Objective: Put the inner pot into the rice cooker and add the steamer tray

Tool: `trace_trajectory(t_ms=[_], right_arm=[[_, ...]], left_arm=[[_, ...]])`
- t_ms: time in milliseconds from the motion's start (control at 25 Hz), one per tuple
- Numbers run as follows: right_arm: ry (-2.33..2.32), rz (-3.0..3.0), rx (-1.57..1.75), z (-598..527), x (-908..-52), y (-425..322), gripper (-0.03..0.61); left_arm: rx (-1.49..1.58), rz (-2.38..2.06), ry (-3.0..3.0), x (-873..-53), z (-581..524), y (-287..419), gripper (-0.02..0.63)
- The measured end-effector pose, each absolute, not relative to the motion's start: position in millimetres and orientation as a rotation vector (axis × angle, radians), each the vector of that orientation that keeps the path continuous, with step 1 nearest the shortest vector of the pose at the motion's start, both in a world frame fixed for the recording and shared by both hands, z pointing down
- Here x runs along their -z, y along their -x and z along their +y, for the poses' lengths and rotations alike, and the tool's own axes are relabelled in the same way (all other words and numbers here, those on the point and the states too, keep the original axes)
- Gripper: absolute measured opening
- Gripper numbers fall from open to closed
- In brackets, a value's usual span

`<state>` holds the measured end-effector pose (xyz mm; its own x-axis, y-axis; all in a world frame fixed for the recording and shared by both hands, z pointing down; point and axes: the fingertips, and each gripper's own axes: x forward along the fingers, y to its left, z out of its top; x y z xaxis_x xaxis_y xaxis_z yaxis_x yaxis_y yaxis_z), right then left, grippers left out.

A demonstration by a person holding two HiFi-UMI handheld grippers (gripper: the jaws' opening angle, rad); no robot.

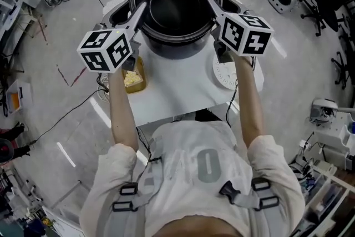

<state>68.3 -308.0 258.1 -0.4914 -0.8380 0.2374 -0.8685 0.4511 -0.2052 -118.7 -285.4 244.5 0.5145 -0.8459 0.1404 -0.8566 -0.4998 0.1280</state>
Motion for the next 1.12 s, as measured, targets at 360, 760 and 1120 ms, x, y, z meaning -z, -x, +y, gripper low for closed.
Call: trace_trajectory(t_ms=[360,760,1120], right_arm=[[-1.433,-2.506,-0.637,-336.8,-308.0,-69.6,0.123],[-1.393,-2.405,-0.662,-359.5,-342.6,-54.2,0.126],[-1.349,-2.306,-0.610,-358.4,-372.7,-55.1,0.140]], left_arm=[[-0.197,-1.488,-2.438,-287.4,-311.1,117.0,0.156],[-0.330,-1.483,-2.363,-323.7,-334.0,132.2,0.158],[-0.374,-1.489,-2.319,-356.1,-338.3,133.3,0.158]])
